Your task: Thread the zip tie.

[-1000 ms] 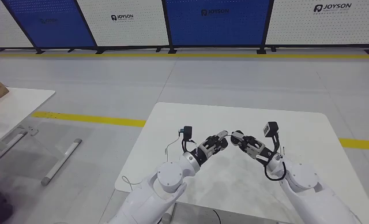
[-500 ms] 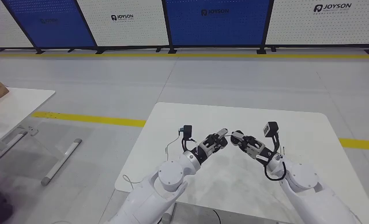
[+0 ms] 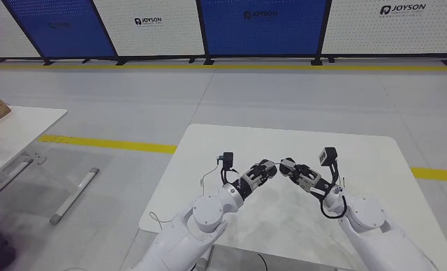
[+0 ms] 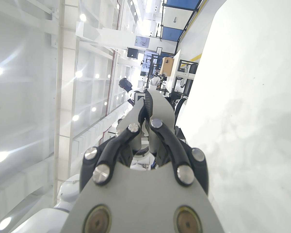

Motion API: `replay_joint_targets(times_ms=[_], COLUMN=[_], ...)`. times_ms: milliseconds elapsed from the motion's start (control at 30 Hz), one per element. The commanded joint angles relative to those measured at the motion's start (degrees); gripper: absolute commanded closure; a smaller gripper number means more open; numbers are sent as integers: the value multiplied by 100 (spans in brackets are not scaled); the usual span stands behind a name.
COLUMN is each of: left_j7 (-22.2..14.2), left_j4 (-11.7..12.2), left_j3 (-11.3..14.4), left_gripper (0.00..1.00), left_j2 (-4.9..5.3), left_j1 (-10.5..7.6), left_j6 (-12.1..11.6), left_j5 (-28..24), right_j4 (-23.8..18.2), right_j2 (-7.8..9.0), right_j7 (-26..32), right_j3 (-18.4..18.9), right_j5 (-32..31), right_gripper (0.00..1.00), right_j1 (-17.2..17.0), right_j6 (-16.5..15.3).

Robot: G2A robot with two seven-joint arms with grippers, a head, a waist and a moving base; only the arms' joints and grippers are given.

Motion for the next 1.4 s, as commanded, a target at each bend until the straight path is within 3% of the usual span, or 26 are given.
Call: replay_joint_targets(times_ms=[0, 33, 67, 100, 467, 733, 1067, 1233, 1367], left_j7=[-16, -24, -31, -36, -103, -759, -783, -859, -1106], left_j4=[3, 3, 2, 2, -41, -35, -31, -123, -524], left_j3=[3, 4, 3, 1, -127, -590, -575, -767, -1248], left_gripper=[100, 100, 100, 100, 100, 100, 100, 100, 100], left_j2=[-2, -2, -1, -2, 13, 123, 122, 153, 231], left_j1=[-4, -3, -2, -1, 71, 334, 350, 536, 944], left_j6=[6, 5, 5, 5, 8, 62, 61, -306, -829], left_j5=[16, 28, 37, 44, 12, -278, -306, -469, -749], right_j4=[-6, -47, -78, -100, -186, -305, -311, -311, -311], right_j2=[-1, -4, -4, -5, -21, 58, 59, 59, 59], right_j7=[-15, -37, -41, -43, 17, 208, 223, 223, 223], right_j3=[2, 8, 24, 43, 359, 936, 955, 955, 955], right_j5=[-6, -43, -85, -121, -216, 74, 104, 104, 104], right_gripper=[67, 51, 11, 0, 0, 0, 0, 0, 0], right_j1=[-10, -39, -58, -76, -233, -559, -575, -575, -575], right_j6=[4, 20, 39, 53, 99, 0, -7, -7, -7])
